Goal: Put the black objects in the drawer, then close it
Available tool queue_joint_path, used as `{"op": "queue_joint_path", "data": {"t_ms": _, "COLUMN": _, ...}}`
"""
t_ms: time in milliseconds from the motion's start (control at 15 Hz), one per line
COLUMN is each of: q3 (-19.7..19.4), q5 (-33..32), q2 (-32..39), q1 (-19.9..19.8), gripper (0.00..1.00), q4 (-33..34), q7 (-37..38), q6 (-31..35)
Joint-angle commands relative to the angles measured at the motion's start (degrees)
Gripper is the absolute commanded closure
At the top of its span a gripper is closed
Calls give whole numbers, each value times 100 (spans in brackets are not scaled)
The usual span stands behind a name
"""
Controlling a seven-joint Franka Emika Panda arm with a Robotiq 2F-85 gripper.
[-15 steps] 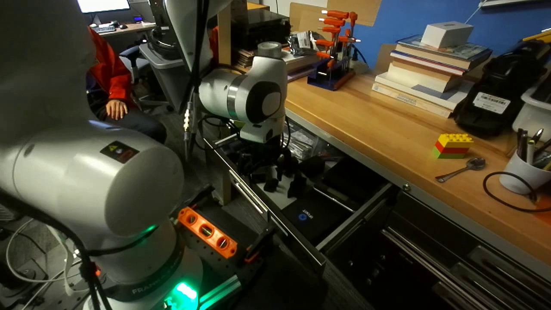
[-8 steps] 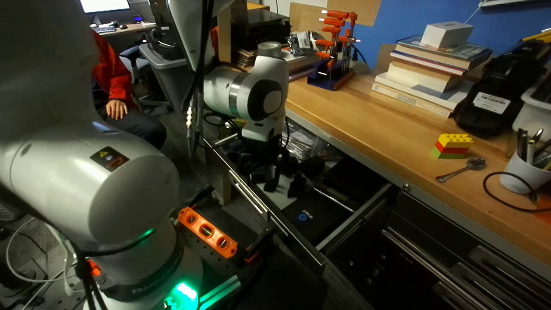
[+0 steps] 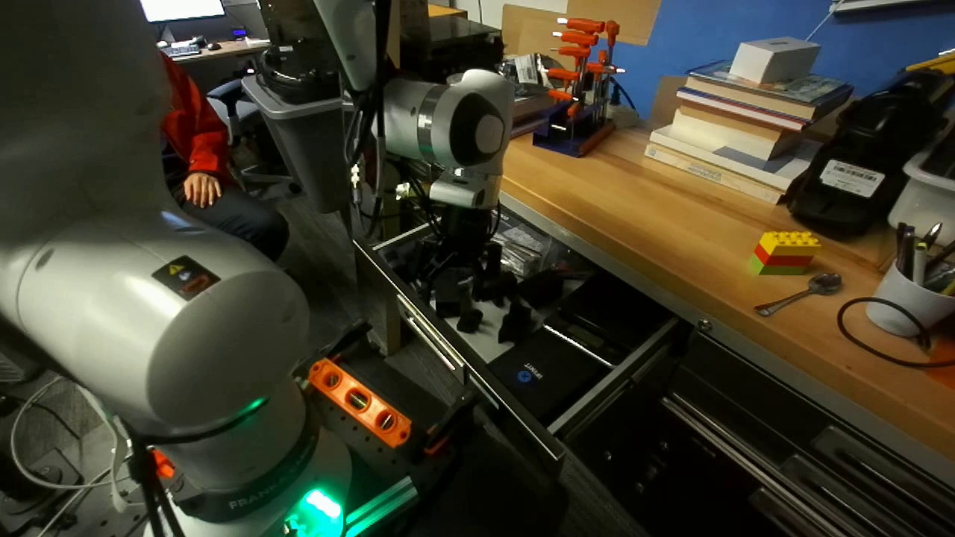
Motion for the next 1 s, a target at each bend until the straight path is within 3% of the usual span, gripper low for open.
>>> {"op": "queue_joint_path", "data": {"t_ms": 0, "q3": 194, "q5": 481, "q2": 99, "q1": -250, "gripper": 0, "q4": 104, "q7": -393, "q6": -353}}
{"op": "queue_joint_path", "data": {"t_ms": 600, "q3": 224, "q5": 1638, "q2": 798, "q1": -542, "gripper": 0, "q4": -156, "q7": -1778, "q6": 497}}
{"op": "queue_joint_path", "data": {"t_ms": 933, "q3": 229, "q5": 1744, "q2": 936, "q1": -389, "gripper": 0, "q4": -551, "q7": -2358, "q6": 2510}}
